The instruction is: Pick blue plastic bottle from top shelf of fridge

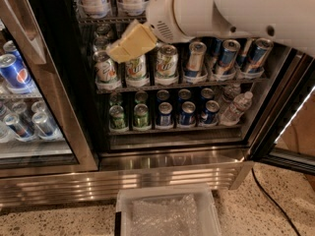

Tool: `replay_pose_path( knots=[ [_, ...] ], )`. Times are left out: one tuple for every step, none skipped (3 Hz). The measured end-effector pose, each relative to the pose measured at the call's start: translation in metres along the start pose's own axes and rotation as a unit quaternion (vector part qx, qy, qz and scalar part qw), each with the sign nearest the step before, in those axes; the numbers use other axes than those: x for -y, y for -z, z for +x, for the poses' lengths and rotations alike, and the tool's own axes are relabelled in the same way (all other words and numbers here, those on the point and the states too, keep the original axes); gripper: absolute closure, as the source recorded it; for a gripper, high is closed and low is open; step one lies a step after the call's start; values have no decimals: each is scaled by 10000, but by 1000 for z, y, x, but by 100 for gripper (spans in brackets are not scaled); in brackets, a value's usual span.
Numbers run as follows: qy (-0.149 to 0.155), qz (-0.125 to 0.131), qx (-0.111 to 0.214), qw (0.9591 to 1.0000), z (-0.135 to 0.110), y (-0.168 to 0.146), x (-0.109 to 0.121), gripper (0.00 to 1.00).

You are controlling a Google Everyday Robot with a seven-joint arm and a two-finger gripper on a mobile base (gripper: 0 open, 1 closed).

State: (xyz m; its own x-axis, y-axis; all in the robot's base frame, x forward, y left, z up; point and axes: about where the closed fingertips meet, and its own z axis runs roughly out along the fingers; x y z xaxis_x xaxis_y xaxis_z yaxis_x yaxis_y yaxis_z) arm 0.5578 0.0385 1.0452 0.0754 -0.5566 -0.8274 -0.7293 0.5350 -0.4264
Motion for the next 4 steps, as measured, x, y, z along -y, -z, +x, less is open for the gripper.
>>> replay_pose_path(
  knots=[
    [-48, 300, 378, 9988, -30, -4, -3, 0],
    [-280, 765, 598, 9949, -37, -1, -4, 0],
    [-463, 926, 803, 9914, -47, 2, 1, 0],
    [-457, 923, 805, 9914, -48, 2, 0, 0]
  ],
)
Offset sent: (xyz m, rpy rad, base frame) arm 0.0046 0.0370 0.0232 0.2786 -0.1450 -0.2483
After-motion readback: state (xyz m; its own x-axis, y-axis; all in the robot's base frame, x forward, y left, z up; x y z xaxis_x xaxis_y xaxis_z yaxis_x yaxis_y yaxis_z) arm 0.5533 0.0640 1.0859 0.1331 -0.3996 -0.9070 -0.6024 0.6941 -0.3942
